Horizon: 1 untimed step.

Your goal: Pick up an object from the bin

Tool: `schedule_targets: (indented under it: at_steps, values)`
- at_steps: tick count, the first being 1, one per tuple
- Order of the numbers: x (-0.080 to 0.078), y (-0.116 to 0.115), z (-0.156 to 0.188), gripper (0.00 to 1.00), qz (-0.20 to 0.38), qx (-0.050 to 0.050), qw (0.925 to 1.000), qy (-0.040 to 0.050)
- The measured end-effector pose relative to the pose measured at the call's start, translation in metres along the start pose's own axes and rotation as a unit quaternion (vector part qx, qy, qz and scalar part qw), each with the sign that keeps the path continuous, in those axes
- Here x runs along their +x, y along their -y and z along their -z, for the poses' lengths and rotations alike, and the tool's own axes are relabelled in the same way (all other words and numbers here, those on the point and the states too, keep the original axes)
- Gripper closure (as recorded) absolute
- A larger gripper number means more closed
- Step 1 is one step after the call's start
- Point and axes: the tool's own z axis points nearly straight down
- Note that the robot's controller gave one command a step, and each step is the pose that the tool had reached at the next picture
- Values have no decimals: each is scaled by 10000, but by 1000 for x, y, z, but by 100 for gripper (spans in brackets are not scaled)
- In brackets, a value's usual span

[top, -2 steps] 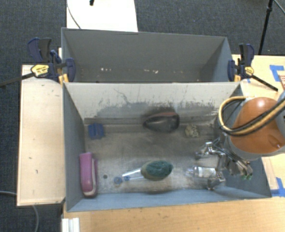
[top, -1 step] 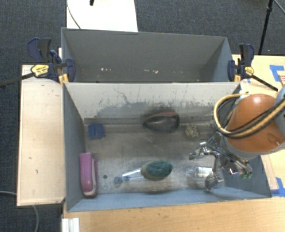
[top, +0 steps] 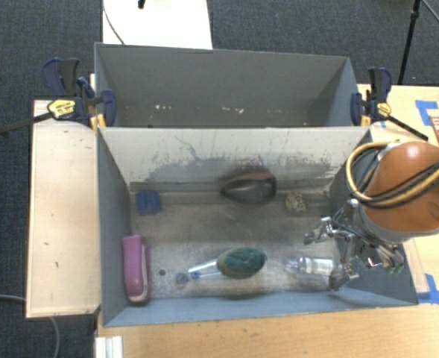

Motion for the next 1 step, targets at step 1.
schedule_targets:
  at_steps: [1]
  values:
    - [-9,-15,-37,0,614,17,9981,63]
